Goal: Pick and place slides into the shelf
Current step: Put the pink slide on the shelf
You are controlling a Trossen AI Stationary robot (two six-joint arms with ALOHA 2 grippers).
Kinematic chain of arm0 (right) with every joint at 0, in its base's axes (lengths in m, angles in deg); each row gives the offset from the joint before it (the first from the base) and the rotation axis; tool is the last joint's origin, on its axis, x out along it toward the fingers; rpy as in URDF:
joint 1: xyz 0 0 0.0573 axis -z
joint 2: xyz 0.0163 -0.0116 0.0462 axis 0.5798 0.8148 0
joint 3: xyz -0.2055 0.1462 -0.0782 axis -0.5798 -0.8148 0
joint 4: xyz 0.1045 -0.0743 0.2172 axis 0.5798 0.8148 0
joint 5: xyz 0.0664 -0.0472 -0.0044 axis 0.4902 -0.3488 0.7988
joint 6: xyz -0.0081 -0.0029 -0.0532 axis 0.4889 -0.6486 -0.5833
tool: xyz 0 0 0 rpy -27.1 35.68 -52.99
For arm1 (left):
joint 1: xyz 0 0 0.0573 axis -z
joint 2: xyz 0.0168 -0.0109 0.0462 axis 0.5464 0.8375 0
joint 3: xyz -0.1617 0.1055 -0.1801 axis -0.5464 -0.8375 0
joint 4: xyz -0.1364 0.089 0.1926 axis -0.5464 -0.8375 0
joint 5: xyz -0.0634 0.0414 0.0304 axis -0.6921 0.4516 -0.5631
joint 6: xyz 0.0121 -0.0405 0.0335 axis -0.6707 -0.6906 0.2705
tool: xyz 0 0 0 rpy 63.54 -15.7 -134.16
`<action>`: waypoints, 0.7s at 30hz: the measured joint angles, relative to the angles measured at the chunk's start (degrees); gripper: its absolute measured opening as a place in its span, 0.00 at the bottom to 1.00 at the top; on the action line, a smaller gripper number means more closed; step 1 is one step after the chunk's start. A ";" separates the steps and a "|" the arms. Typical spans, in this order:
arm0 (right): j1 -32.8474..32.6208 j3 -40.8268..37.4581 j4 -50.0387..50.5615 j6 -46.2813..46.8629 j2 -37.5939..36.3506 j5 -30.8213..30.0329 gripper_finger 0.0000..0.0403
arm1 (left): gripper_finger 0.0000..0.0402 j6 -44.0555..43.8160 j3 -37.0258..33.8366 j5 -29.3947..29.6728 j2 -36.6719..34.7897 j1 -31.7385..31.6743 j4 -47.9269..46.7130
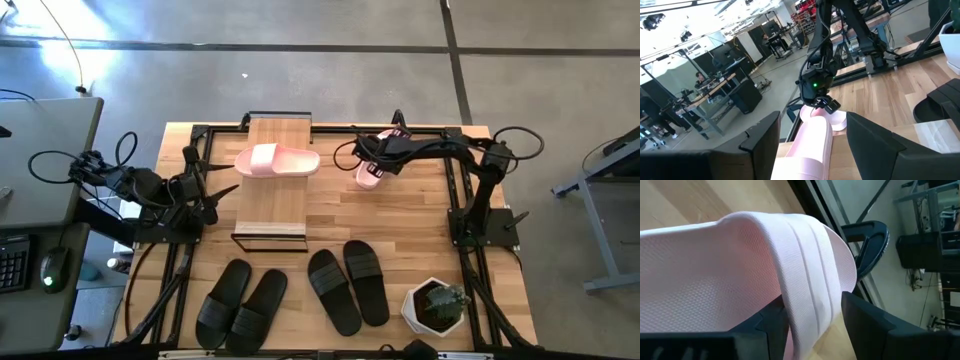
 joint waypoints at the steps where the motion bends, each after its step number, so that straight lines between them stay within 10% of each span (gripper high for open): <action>1: 0.23 0.00 0.02 0.00 0.00 0.08 0.41 | 0.52 0.00 0.00 -0.02 0.02 0.00 0.00; 21: 2.02 0.00 -0.01 -0.54 0.00 4.14 0.10 | 0.52 -1.42 0.00 0.00 0.00 0.00 0.00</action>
